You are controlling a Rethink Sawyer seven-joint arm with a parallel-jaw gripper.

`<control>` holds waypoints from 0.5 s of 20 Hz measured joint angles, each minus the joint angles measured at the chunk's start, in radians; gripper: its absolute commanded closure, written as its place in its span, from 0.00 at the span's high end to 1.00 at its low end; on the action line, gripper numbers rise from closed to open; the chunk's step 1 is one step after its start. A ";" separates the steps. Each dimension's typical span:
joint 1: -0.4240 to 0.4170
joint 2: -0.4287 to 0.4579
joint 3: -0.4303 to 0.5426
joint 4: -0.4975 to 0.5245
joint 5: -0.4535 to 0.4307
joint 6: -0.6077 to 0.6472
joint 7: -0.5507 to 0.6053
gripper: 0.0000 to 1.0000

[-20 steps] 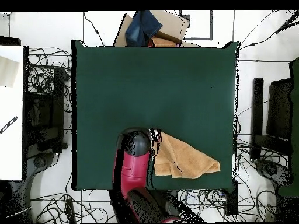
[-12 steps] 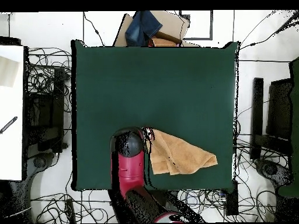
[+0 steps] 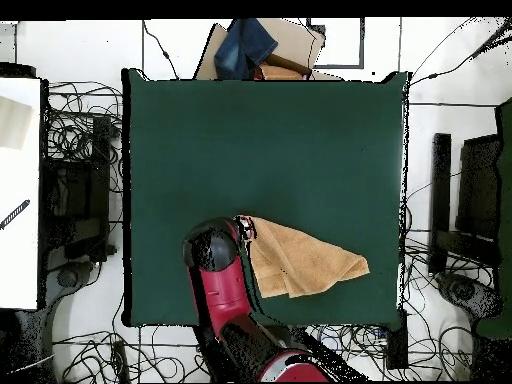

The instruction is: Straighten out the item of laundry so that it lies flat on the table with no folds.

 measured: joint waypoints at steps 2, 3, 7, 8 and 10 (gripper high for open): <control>0.000 0.008 -0.011 -0.006 -0.031 0.000 0.017 0.00; 0.000 0.010 -0.015 -0.008 -0.043 0.000 0.023 0.00; 0.000 0.021 -0.038 -0.015 -0.130 0.000 0.066 0.00; 0.000 0.023 -0.044 -0.016 -0.153 0.000 0.078 0.00; -0.004 0.031 -0.065 -0.016 -0.258 -0.005 0.142 0.00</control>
